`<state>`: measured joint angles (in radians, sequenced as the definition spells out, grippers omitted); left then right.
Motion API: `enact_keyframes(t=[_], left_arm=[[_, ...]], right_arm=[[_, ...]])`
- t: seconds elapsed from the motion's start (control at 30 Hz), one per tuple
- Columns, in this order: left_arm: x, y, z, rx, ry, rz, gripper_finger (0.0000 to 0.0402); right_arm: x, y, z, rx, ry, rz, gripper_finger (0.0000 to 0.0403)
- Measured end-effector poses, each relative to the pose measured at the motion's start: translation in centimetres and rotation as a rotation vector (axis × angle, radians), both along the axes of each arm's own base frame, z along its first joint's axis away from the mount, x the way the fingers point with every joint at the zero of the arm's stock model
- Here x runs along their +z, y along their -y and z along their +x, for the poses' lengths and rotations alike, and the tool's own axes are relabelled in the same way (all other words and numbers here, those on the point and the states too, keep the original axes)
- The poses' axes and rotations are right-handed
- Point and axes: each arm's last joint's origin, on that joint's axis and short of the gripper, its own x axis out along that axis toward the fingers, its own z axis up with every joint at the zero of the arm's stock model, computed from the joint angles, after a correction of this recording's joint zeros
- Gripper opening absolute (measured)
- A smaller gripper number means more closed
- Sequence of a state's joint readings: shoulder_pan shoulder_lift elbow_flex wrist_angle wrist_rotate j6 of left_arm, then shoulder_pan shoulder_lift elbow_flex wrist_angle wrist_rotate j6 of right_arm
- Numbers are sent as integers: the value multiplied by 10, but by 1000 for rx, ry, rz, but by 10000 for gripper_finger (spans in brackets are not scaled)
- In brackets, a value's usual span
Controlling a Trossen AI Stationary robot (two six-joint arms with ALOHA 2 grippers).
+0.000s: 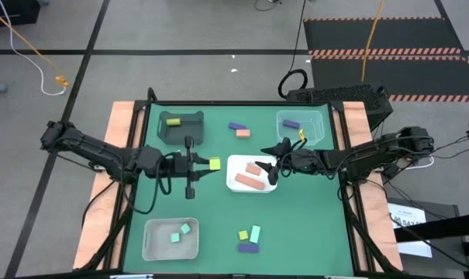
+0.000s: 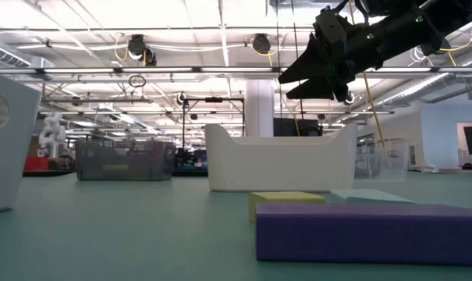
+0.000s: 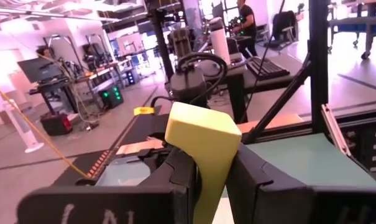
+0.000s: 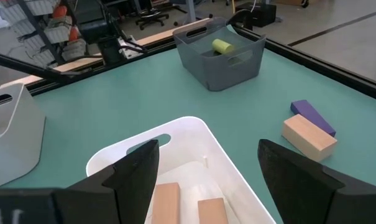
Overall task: Sort & place blocks by color
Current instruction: Put the left green block into the black bin
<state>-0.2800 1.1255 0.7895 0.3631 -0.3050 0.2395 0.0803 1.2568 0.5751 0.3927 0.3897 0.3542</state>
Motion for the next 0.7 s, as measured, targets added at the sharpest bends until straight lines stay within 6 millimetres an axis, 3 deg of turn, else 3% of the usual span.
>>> enact_keyframes(t=[0.13, 0.27, 0.47, 0.7], left_arm=[[-3, -8, 1, 100, -34, -16, 56], [-19, -32, 3, 301, -172, -57, 56], [-45, -86, -6, 574, -408, -188, 56], [-63, -150, -35, 915, -556, -354, 56]], right_arm=[[0, 0, 0, 0, 0, 0, 267], [0, 0, 0, 0, 0, 0, 267], [0, 0, 0, 0, 0, 0, 267], [0, 0, 0, 0, 0, 0, 267]])
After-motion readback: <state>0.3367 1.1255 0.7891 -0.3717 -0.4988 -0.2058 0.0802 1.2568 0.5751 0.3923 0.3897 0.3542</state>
